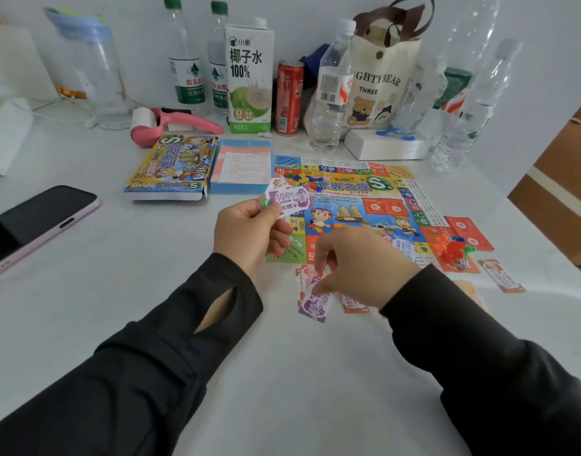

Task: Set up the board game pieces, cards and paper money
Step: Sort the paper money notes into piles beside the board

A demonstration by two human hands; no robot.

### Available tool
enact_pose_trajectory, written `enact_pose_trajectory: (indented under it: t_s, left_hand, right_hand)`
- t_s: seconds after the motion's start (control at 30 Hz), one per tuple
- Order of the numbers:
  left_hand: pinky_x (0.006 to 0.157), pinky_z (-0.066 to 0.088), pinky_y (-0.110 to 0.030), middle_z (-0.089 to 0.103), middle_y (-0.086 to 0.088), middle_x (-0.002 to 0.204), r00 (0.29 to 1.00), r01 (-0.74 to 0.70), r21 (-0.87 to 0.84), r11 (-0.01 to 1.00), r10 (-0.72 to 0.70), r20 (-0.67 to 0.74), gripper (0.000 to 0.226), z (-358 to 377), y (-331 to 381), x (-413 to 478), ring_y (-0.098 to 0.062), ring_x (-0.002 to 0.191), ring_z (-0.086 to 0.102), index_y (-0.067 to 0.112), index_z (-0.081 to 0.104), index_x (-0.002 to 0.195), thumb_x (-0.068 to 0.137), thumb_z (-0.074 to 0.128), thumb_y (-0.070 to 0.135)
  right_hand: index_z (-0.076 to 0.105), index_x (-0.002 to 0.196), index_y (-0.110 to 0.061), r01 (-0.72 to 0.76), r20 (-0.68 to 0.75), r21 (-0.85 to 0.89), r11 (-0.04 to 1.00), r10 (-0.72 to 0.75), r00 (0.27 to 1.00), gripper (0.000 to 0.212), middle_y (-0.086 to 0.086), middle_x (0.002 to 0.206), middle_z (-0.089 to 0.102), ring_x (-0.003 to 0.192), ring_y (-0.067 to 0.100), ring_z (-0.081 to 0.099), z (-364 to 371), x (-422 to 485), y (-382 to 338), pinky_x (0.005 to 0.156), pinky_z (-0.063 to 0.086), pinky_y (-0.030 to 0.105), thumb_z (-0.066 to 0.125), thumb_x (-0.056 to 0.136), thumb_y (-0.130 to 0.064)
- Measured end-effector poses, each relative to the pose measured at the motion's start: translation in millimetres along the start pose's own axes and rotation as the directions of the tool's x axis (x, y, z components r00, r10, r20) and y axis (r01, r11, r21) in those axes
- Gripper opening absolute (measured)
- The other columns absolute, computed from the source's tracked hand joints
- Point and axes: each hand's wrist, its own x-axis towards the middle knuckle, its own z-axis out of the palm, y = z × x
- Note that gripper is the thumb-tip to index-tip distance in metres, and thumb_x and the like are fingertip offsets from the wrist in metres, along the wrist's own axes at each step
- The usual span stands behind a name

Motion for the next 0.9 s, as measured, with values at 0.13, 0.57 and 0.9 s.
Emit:
enact_pose_trajectory:
  t_s: [0.13, 0.57, 0.9]
  left_hand:
    - [0.034, 0.039, -0.016, 0.06, -0.002, 0.047, 0.999, 0.022, 0.018, 1.0, -0.023, 0.047, 0.02, 1, 2, -2, -0.009, 0.034, 0.049, 0.006, 0.058, 0.072, 0.092, 0.053, 0.008]
    - [0.036, 0.043, -0.017, 0.065, -0.006, 0.056, 0.927, 0.025, 0.14, 0.99, -0.075, 0.367, 0.011, 16, 0, -24, -0.011, 0.036, 0.052, 0.002, 0.063, 0.08, 0.088, 0.056, 0.004]
    - [0.037, 0.046, -0.019, 0.066, -0.009, 0.06, 0.946, 0.027, 0.079, 0.996, -0.051, 0.319, 0.015, 15, 2, -24, -0.014, 0.039, 0.055, 0.007, 0.061, 0.082, 0.093, 0.05, 0.01]
  right_hand:
    - [0.052, 0.071, -0.024, -0.045, -0.208, 0.162, 0.986, 0.079, 0.975, 0.022, -0.011, 0.068, 0.05, 0.062, 0.004, 0.043, -1, -6, 10, 0.053, 0.032, 0.015, 0.069, 0.079, -0.035]
    - [0.065, 0.064, -0.008, -0.016, -0.24, 0.812, 0.584, 0.359, 0.902, 0.015, 0.001, 0.052, 0.065, 0.044, 0.008, 0.055, -4, -18, 35, 0.048, 0.05, 0.022, 0.071, 0.078, -0.011]
    - [0.062, 0.065, -0.008, 0.049, -0.399, 0.769, 0.637, 0.419, 0.815, 0.018, -0.007, 0.037, 0.054, 0.03, 0.003, 0.042, -9, -23, 35, 0.036, 0.037, 0.014, 0.068, 0.082, -0.01]
